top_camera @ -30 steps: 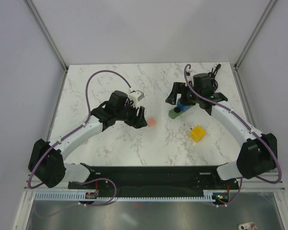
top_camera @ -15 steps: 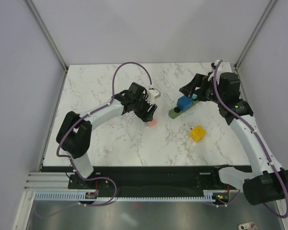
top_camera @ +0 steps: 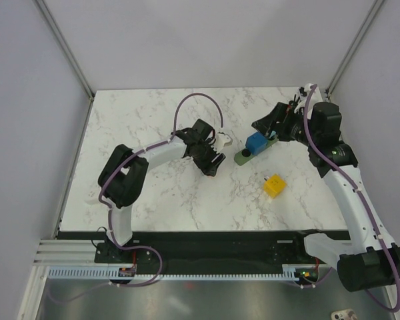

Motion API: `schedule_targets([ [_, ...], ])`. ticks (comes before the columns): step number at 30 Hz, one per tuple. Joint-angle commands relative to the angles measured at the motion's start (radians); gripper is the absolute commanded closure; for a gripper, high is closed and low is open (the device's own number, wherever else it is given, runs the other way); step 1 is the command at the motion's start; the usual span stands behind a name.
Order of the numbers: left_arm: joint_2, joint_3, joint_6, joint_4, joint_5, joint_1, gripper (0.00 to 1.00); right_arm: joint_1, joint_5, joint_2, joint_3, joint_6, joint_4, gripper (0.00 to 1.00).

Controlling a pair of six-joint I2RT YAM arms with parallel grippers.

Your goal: Insert the plug

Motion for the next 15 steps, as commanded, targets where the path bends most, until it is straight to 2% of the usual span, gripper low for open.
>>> schedule_targets([
  [1, 0.033, 0.004, 0.058, -0.003, 0.006, -0.011, 0.32, -0.006, -0.029, -0.021, 0.001, 0.018, 0.021, 0.02],
  [7, 0.076, 0.004, 0.058, 0.005, -0.034, -0.019, 0.37, -0.009, -0.052, -0.023, -0.009, 0.022, 0.023, 0.02],
  [9, 0.08, 0.004, 0.055, 0.006, -0.051, -0.02, 0.44, -0.009, -0.05, -0.041, -0.022, 0.031, 0.026, 0.02],
  [10, 0.073, -0.002, 0.053, 0.011, -0.057, -0.02, 0.49, -0.009, -0.047, -0.047, -0.023, 0.032, 0.026, 0.02],
  [11, 0.067, -0.004, 0.052, 0.02, -0.063, -0.02, 0.62, -0.009, -0.046, -0.055, -0.026, 0.034, 0.024, 0.02],
  [13, 0.025, -0.025, 0.041, 0.039, -0.069, -0.02, 0.75, -0.012, -0.044, -0.064, -0.034, 0.046, 0.023, 0.02],
  [14, 0.005, -0.036, 0.039, 0.048, -0.074, -0.02, 0.87, -0.014, -0.046, -0.066, -0.037, 0.055, 0.021, 0.02],
  [15, -0.043, -0.043, 0.029, 0.069, -0.072, -0.02, 0.92, -0.016, -0.05, -0.066, -0.043, 0.061, 0.021, 0.02],
])
